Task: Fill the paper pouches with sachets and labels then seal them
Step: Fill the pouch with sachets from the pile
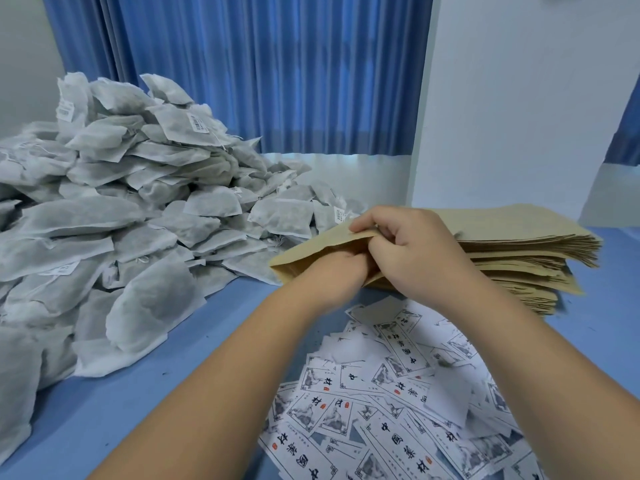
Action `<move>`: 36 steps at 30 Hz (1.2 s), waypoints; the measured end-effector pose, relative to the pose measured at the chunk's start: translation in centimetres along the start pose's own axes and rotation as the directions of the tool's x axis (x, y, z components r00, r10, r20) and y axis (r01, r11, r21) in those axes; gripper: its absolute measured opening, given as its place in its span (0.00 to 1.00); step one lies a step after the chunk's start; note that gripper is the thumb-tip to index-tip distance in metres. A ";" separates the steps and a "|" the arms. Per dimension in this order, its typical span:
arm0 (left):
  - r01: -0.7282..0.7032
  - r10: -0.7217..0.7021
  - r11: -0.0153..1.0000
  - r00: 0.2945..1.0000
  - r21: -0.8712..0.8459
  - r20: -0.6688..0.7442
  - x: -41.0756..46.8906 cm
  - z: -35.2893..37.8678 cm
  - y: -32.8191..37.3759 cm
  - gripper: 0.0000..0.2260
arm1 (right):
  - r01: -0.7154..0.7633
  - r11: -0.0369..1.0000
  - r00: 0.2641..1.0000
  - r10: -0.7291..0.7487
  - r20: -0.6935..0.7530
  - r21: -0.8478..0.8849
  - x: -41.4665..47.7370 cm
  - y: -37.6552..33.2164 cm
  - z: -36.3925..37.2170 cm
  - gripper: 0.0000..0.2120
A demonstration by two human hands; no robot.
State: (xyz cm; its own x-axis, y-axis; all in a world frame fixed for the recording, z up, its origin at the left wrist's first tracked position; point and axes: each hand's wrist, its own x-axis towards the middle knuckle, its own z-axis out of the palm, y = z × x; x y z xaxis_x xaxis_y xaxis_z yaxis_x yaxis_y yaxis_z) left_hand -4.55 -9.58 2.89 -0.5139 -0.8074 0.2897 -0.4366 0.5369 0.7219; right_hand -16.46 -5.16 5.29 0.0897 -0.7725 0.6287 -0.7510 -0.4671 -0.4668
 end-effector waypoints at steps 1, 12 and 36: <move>-0.010 0.009 1.000 1.000 0.016 0.020 0.2 0.1 0.1 0.13 | -0.007 1.000 1.000 0.007 -0.001 -0.007 0.0 0.1 0.0 0.15; -0.407 0.579 0.708 0.802 0.577 -0.145 -4.8 0.6 -1.4 0.13 | -0.110 0.983 0.994 0.104 -0.046 -0.148 0.0 1.0 -1.0 0.15; -0.543 0.553 0.704 0.824 0.457 0.128 -5.6 3.2 -0.2 0.15 | -0.154 0.979 0.986 0.142 -0.090 -0.134 0.3 2.4 -2.7 0.16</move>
State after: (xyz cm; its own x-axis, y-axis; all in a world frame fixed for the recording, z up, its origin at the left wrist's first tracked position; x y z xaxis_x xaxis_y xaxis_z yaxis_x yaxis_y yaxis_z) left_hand -3.95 -4.40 -0.87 -0.7588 -0.3371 0.5573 -0.3658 0.9285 0.0635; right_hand -19.97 -5.34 6.05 -0.0773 -0.7892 0.6093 -0.8369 -0.2807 -0.4699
